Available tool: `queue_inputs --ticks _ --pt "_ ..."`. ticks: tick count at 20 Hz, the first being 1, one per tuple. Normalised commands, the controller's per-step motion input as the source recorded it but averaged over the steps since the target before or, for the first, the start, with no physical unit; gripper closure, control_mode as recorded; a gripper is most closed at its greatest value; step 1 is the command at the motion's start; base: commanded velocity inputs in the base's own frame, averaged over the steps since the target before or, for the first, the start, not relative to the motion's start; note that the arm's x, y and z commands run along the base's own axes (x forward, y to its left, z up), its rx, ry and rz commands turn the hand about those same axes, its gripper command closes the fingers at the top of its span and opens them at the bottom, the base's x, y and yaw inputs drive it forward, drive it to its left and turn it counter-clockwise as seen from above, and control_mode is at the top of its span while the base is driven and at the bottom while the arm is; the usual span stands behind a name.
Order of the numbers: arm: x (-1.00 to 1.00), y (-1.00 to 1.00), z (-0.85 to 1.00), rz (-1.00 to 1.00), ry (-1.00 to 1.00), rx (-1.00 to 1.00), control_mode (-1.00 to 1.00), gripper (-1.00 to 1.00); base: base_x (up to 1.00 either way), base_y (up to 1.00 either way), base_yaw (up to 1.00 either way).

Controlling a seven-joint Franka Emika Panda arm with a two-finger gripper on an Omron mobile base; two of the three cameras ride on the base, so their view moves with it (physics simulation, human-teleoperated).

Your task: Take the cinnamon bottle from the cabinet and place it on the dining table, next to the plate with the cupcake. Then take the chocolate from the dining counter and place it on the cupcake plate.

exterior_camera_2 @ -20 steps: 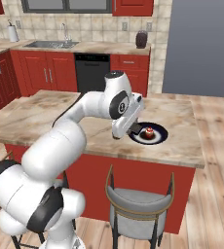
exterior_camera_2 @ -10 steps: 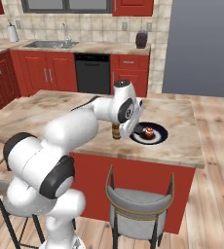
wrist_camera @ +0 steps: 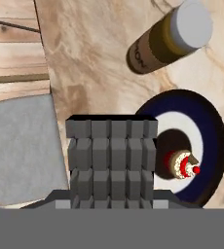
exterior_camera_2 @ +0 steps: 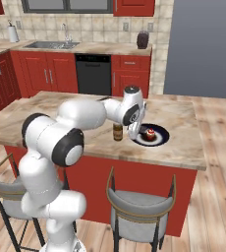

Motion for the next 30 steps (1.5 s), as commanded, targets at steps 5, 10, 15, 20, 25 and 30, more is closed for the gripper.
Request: queue_inputs --ticks 5,10,15,20,25,30 --pt "0.35 -0.12 -0.34 0.09 0.0 0.01 -1.0 1.0 0.0 0.0 0.0" --pt "0.44 -0.03 -0.38 0.0 0.05 0.0 -1.0 1.0 0.0 0.0 0.0" --pt "0.25 -0.11 -0.26 0.0 0.03 0.0 -1.0 1.0 0.0 0.0 0.0" --pt "0.26 -0.18 -0.24 0.0 0.03 0.0 -1.0 1.0 0.0 0.0 0.0" --pt "0.31 -0.08 -0.26 0.0 0.02 0.0 -1.0 1.0 0.0 0.0 0.0" --pt "0.32 -0.07 -0.17 0.0 0.01 0.0 -1.0 1.0 0.0 0.0 0.0"
